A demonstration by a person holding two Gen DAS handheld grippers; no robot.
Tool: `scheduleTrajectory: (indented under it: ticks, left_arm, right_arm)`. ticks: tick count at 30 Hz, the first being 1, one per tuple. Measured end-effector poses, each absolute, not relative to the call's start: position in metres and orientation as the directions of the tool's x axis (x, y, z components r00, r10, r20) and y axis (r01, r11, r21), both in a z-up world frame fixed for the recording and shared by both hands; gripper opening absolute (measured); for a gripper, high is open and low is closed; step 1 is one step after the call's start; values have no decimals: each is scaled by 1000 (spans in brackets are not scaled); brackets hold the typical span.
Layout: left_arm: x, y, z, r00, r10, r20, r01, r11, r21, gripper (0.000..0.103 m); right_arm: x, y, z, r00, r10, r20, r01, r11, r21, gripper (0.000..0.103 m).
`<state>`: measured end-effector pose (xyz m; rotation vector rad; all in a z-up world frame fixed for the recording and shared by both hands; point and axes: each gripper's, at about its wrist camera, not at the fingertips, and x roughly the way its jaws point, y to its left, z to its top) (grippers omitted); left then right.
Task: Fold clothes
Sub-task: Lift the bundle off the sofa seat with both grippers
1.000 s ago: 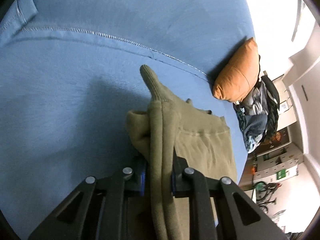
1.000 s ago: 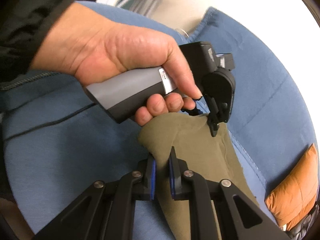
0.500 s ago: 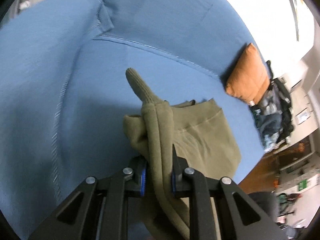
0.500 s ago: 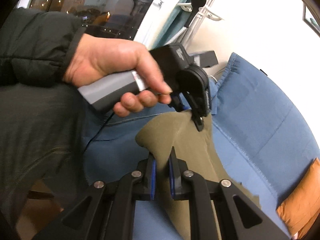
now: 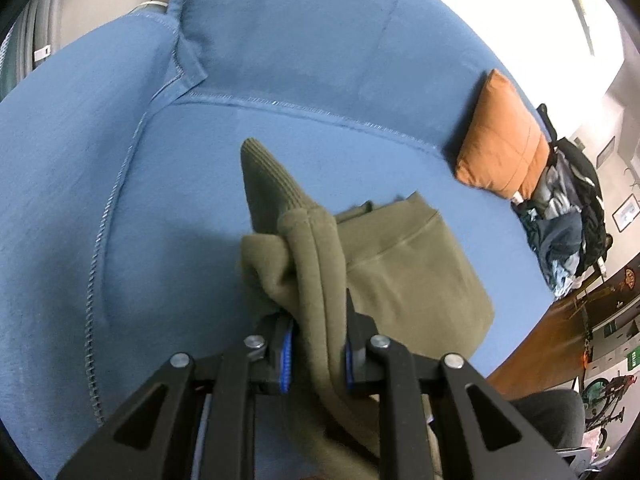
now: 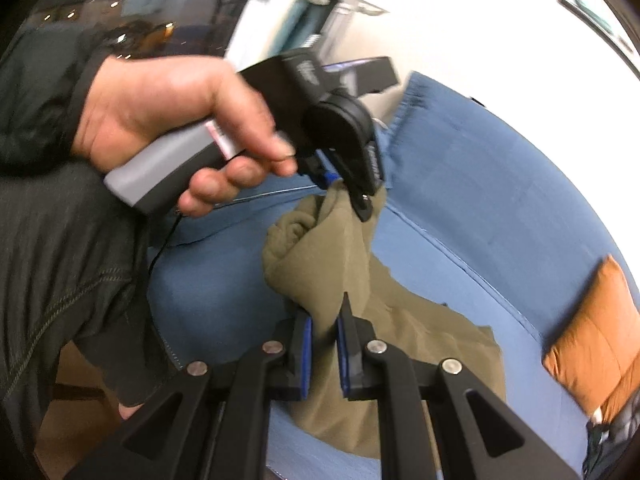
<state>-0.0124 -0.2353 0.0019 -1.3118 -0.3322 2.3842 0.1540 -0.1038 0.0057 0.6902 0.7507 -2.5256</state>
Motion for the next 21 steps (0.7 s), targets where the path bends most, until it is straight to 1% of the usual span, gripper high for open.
scheduleTrajectory:
  ticks: [2,8,15,21]
  left_arm:
    - [-15,-224,4,-489,452,-746,-231,-892,-389,18]
    - [-23,-200,2,-486,454,-747,-230,-891,-392,18]
    - [-28,-198,-2,-472,458,-753,-221,-888,-403,18]
    - [-28,-198,-1,-478,458,-750,-211,-888,-409,18]
  right_arm:
    - [152,-91,8,-794,-233,-562,488,-796,-359,9]
    - [146,-73,8,-795,-210,-569,458,-822,-337,10]
    - [150,-83,0,-799,-199,-568,456,-816,-356,10]
    - [144,-79,-2,-798,-206,-566,452,-826,-338,10]
